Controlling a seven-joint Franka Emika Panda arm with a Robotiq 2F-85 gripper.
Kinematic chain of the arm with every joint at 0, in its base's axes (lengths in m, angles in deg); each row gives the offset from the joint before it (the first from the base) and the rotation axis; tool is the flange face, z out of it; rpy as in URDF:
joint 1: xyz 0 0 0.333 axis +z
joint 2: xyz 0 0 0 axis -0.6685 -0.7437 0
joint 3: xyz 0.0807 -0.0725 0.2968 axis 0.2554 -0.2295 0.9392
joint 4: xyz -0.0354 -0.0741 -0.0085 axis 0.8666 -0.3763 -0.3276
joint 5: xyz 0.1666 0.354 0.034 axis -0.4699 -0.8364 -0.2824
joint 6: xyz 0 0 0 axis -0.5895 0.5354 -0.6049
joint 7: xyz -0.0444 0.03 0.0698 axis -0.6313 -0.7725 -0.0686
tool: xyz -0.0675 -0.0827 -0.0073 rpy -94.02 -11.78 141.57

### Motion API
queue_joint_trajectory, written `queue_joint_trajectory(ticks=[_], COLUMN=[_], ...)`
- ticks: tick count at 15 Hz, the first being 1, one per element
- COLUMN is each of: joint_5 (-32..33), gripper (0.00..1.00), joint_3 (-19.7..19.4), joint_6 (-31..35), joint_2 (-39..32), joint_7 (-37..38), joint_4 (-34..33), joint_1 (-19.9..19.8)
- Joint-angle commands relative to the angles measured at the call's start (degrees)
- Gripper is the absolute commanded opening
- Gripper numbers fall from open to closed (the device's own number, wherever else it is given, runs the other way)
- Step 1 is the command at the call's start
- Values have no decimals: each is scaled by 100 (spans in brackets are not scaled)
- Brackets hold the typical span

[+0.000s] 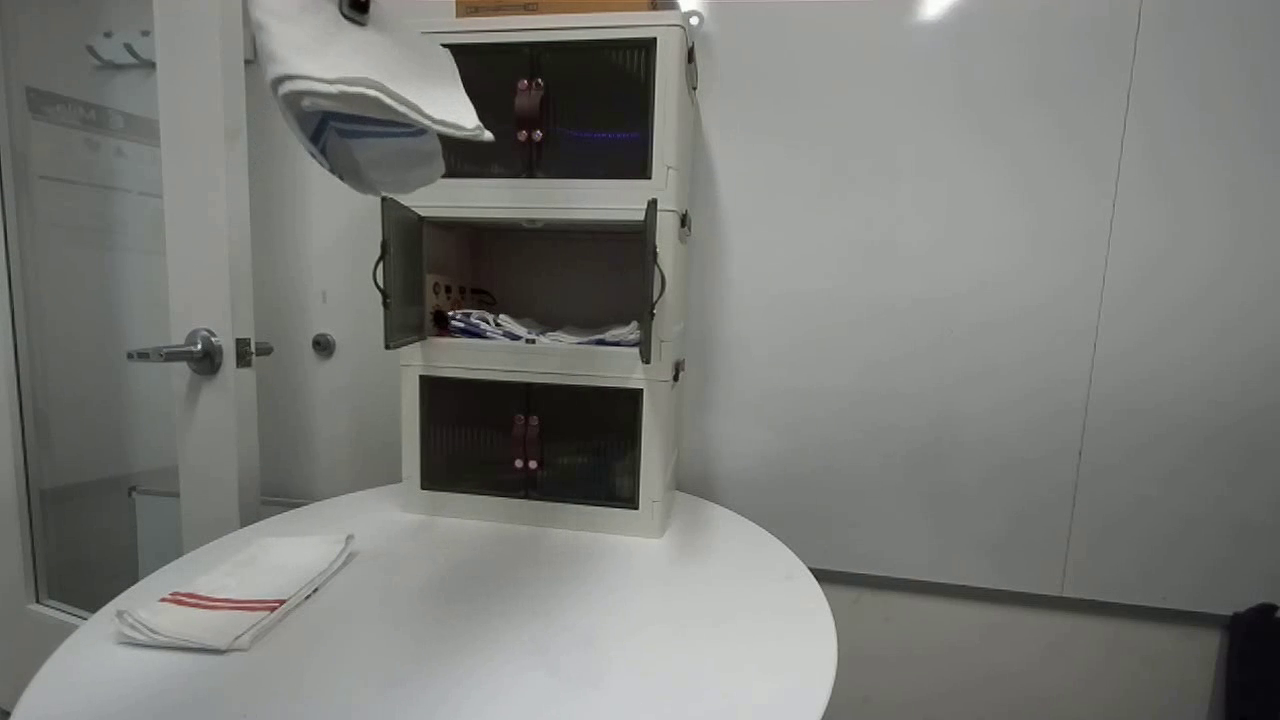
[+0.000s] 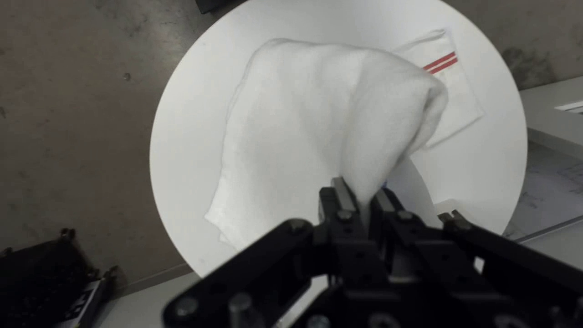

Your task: Put one towel in the middle cabinet, then close the right and left doors of the cabinet, respectively

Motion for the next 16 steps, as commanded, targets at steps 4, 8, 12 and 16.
queue_joint_trajectory(ticks=[4, 8, 12, 16], joint_5=[591, 612, 722, 865], gripper=[4, 4, 4, 4], joint_3=[114, 102, 64, 27], joint_6=[1010, 1491, 1981, 2303], joint_2=[-224, -674, -1179, -1775], joint_7=[650, 600, 517, 506], joint_4=[228, 102, -84, -465], joint_1=[-33, 5, 31, 78])
